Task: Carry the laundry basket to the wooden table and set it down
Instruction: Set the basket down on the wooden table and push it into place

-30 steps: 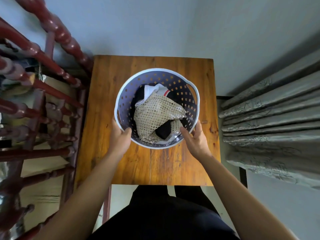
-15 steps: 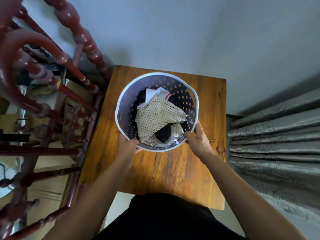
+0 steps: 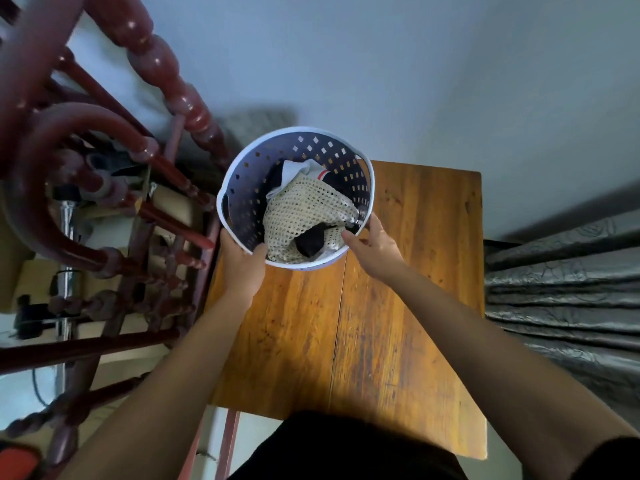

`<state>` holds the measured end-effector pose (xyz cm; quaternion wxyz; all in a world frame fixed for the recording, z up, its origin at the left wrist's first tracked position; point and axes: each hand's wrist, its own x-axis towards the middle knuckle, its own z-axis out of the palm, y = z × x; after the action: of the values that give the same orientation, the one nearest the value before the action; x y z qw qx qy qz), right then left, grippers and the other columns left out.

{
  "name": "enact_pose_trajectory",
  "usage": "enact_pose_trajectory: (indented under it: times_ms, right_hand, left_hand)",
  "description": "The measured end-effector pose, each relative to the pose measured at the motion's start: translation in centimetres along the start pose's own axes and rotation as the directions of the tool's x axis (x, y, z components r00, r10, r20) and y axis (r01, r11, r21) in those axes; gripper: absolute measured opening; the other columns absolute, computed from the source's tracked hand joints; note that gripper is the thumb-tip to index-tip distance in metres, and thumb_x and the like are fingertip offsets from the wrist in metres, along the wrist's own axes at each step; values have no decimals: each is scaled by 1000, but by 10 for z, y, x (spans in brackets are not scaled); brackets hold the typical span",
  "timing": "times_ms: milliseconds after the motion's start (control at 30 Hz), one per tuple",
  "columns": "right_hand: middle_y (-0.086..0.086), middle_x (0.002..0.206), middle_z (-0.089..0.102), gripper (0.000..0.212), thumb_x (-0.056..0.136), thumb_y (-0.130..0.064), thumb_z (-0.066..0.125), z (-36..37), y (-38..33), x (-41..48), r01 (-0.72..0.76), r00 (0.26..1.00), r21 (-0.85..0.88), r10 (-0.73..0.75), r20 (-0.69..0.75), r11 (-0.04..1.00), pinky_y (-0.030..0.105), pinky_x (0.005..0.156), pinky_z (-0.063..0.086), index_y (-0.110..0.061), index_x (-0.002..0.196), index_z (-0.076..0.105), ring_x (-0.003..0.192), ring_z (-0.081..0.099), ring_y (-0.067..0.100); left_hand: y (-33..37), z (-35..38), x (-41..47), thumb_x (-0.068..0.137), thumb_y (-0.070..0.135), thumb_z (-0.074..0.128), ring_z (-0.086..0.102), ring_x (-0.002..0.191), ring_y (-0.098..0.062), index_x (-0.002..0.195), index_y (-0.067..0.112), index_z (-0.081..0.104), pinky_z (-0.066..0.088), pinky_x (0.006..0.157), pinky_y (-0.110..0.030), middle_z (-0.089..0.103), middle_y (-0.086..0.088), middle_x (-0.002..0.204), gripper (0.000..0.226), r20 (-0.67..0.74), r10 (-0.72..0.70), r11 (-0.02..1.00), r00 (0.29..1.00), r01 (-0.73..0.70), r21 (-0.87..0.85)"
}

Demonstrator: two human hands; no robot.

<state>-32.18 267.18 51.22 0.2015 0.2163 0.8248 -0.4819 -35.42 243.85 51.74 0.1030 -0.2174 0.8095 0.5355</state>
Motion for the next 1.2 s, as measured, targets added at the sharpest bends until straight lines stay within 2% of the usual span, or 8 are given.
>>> enact_pose_trajectory:
  times_ms: [67, 167, 233, 400, 567, 733, 1067, 1200]
  right_hand:
    - [4, 176, 16, 93, 98, -68, 45, -3, 2, 0, 8, 1000, -148, -6, 16, 989, 50, 119, 39, -24, 168, 2, 156, 31, 30]
    - [-4, 175, -24, 103, 96, -75, 40, -12, 8, -7, 130, 991, -388, -136, 13, 912, 51, 123, 29, -24, 167, -14, 164, 3, 25]
    - [-3, 172, -31, 105, 94, -78, 38, -17, 13, -6, 196, 976, -494, -219, 12, 847, 52, 124, 26, -26, 166, -18, 163, -7, 24]
    - [2, 174, -26, 93, 95, -80, 35, -25, 23, 8, 291, 951, -605, -294, 97, 741, 45, 120, 1, -36, 167, -3, 150, -28, 14]
    - [7, 176, -19, 87, 93, -81, 36, -22, 15, 24, 316, 942, -615, -318, 110, 722, 43, 118, -4, -41, 166, 11, 160, -21, 24]
    - [7, 176, -17, 76, 97, -75, 38, -13, -21, 43, 307, 950, -590, -274, 147, 747, 53, 125, 9, -42, 163, 23, 162, -14, 26]
    - [8, 177, 0, 68, 94, -75, 43, 10, -64, 79, 252, 963, -591, -258, 77, 767, 60, 122, 27, -40, 152, 45, 164, -1, 28]
    - [9, 177, 2, 67, 93, -76, 43, 14, -60, 79, 249, 962, -603, -264, 65, 758, 59, 120, 32, -40, 150, 48, 163, 6, 30]
  left_hand:
    - [-3, 1, -11, 90, 17, 62, 35, 145, -27, 154, 16, 27, 30, 119, -45, 35, -11, 159, 74, 11, 176, 958, 984, -174, 229]
    - [-18, 2, -25, 95, 35, 56, 19, 152, -36, 151, 8, 37, 20, 121, -49, 27, -21, 163, 65, 163, 468, 663, 869, -467, 586]
    - [-27, 6, -30, 97, 42, 49, 27, 149, -37, 139, 9, 54, 25, 118, -57, 45, -19, 153, 54, 311, 501, 512, 807, -566, 646]
    - [-40, 21, -29, 95, 49, 53, 55, 119, -37, 107, 9, 72, 44, 96, -53, 71, -13, 108, 46, 381, 498, 409, 779, -598, 689]
    - [-38, 10, -11, 93, 43, 59, 59, 98, -34, 95, 4, 74, 48, 85, -44, 67, -13, 89, 42, 328, 590, 397, 738, -619, 678]
    - [-27, -9, 25, 92, 41, 64, 62, 107, -38, 96, 3, 75, 43, 96, -47, 71, -14, 93, 39, 262, 617, 405, 742, -586, 702]
    - [-4, -15, 59, 89, 20, 71, 59, 126, -42, 105, -3, 77, 48, 102, -49, 76, -19, 110, 28, 107, 522, 643, 846, -473, 603]
    - [-10, -17, 58, 89, 19, 73, 59, 126, -40, 105, -3, 77, 45, 103, -44, 76, -17, 111, 27, 121, 549, 629, 827, -504, 592]
